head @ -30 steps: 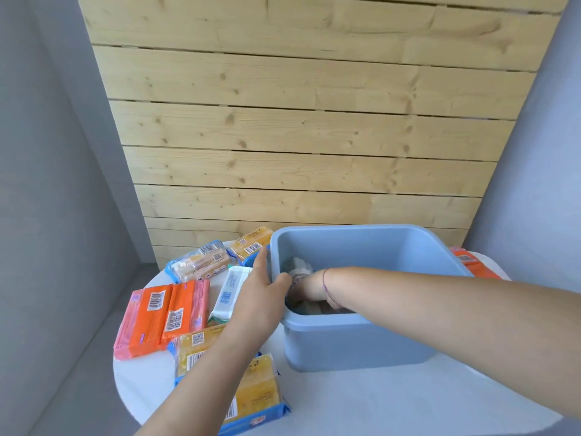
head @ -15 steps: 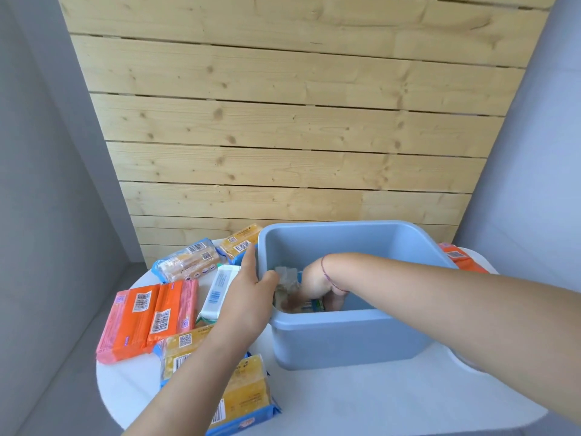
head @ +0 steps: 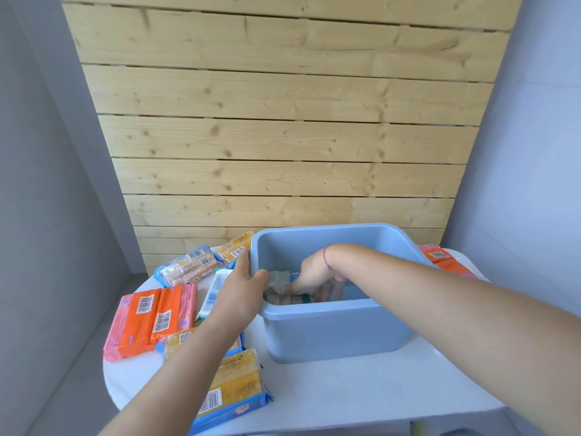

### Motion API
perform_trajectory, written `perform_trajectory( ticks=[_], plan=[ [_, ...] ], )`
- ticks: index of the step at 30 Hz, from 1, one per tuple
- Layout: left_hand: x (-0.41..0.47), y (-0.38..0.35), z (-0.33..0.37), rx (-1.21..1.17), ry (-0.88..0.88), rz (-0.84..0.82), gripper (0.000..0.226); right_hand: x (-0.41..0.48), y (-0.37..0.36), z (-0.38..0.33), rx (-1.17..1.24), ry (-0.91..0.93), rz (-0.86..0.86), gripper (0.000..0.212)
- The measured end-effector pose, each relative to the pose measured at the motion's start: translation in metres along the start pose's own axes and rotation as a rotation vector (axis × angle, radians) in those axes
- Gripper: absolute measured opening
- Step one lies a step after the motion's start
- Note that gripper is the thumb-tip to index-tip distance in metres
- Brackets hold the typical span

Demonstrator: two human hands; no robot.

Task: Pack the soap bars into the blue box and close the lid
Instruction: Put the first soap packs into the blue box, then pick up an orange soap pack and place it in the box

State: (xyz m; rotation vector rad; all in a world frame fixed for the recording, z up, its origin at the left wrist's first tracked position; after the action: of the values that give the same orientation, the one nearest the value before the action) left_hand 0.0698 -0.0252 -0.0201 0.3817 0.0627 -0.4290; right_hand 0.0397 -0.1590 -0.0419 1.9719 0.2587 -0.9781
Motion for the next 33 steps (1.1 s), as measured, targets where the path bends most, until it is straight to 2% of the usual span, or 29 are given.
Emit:
perform_trajectory(
  ticks=[2, 4, 7, 10, 12, 13, 17, 19, 21, 23, 27, 30, 33],
  plan=[
    [-0.001, 0.001, 0.001, 0.031, -0.005, 0.006, 0.04, -0.022, 0.032, 0.007, 0.066, 0.102, 0.116, 0.055],
    [0.0, 0.0, 0.002, 0.067, 0.0, 0.023, 0.03, -0.059, 0.071, 0.027, 0.221, 0.254, 0.257, 0.047],
    [0.005, 0.001, 0.001, 0.097, -0.016, 0.044, 0.048, -0.117, 0.123, 0.085, 0.438, 0.417, 0.465, 0.018],
    [0.006, -0.002, 0.003, 0.14, -0.029, 0.057, 0.051, -0.145, 0.14, 0.173, 0.462, 0.302, 0.653, 0.014],
    [0.006, 0.0, 0.002, 0.137, -0.027, 0.078, 0.049, -0.136, 0.123, 0.219, 0.325, 0.138, 0.608, 0.016],
    [0.006, -0.001, 0.003, 0.142, -0.029, 0.084, 0.047, -0.131, 0.109, 0.241, 0.255, 0.061, 0.548, 0.024],
    [0.008, -0.002, 0.003, 0.177, -0.016, 0.085, 0.048, -0.114, 0.05, 0.287, 0.009, -0.119, 0.214, 0.085],
    [0.01, -0.002, 0.003, 0.211, -0.014, 0.08, 0.05, -0.109, 0.03, 0.296, -0.151, -0.166, 0.137, 0.095],
    [0.012, -0.002, 0.004, 0.233, -0.021, 0.081, 0.047, -0.103, 0.024, 0.304, -0.418, -0.234, 0.201, 0.091],
    [0.014, -0.003, 0.005, 0.251, -0.034, 0.081, 0.041, -0.098, 0.023, 0.31, -0.578, -0.289, 0.306, 0.088],
    [0.019, -0.003, 0.008, 0.305, -0.019, 0.089, 0.046, -0.096, 0.027, 0.308, -0.654, -0.22, 0.479, 0.067],
    [0.023, -0.002, 0.009, 0.314, -0.002, 0.108, 0.052, -0.1, 0.031, 0.308, -0.701, -0.193, 0.519, 0.06],
    [0.025, 0.001, 0.008, 0.269, 0.002, 0.145, 0.049, -0.118, 0.042, 0.313, -0.662, -0.188, 0.567, 0.048]
  ],
)
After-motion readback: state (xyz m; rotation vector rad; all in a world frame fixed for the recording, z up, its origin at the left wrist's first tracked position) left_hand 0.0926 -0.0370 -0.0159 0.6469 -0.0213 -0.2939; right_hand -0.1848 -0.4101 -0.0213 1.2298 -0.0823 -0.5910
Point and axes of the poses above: each hand's wrist, its own x-axis towards the middle knuckle, its own y-axis out of the back of the hand, z = x × y, the point moved 8 cm from there along x, towards the middle knuckle
